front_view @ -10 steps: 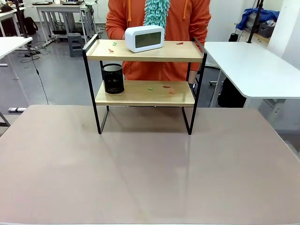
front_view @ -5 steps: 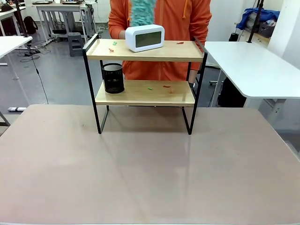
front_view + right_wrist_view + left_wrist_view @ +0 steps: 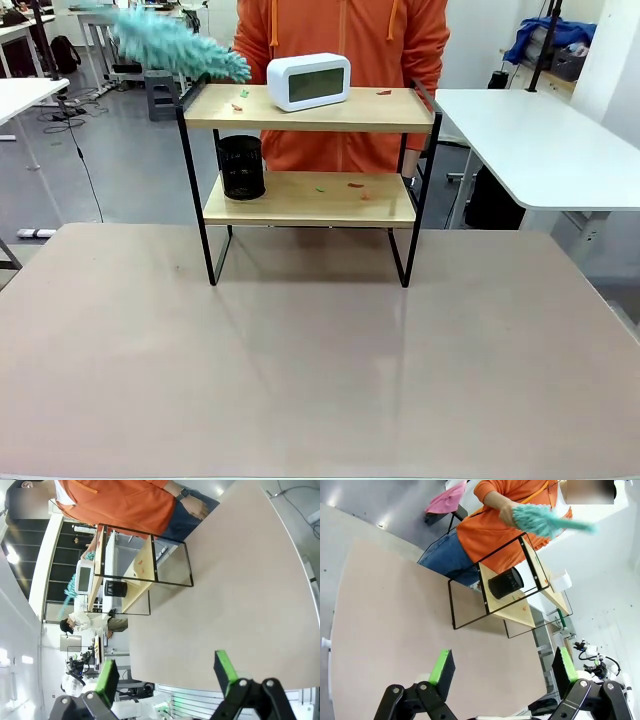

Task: Clean the shelf.
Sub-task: Pick up the Duster from the human.

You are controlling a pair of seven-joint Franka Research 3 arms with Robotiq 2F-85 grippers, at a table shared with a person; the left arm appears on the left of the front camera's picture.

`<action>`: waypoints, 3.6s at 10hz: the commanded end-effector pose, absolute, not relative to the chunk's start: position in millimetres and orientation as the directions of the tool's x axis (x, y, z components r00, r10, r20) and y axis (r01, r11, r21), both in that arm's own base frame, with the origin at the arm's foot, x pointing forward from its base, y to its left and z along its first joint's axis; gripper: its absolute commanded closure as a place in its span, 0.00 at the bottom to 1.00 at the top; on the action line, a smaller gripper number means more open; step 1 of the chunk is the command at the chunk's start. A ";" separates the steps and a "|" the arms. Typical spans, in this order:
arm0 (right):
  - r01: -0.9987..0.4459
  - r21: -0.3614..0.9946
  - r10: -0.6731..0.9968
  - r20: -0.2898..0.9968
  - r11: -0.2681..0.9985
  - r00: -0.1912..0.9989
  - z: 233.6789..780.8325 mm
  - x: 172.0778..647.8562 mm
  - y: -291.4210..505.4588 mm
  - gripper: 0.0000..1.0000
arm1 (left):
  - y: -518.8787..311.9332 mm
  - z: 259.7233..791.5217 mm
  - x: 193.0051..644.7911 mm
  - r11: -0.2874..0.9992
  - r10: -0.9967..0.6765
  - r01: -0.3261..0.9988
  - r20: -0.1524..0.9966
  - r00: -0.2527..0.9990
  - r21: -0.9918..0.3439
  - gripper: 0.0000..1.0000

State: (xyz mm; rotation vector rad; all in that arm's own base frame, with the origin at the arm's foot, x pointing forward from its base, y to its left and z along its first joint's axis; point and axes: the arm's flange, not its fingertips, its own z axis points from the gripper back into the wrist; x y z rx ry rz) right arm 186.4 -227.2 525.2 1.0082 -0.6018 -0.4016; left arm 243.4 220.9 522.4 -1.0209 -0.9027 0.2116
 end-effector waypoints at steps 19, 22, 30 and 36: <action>0.006 0.876 -0.565 0.306 0.483 0.766 525.5 188.8 -227.1 0.00 | 129.0 558.3 467.9 0.373 0.316 0.004 0.131 0.940 -0.928 0.00; 0.006 0.876 -0.565 0.306 0.483 0.766 525.5 188.8 -227.1 0.00 | 138.9 571.0 503.5 0.128 0.158 -0.158 -0.137 0.978 -0.979 0.00; 0.006 0.876 -0.565 0.306 0.483 0.766 525.5 188.8 -227.1 0.00 | 88.3 543.2 557.8 0.092 0.071 -0.241 -0.235 0.969 -0.966 0.00; 0.006 0.876 -0.565 0.306 0.483 0.766 525.5 188.8 -227.1 0.00 | 86.7 541.9 554.8 0.091 0.084 -0.206 -0.198 0.977 -0.974 0.62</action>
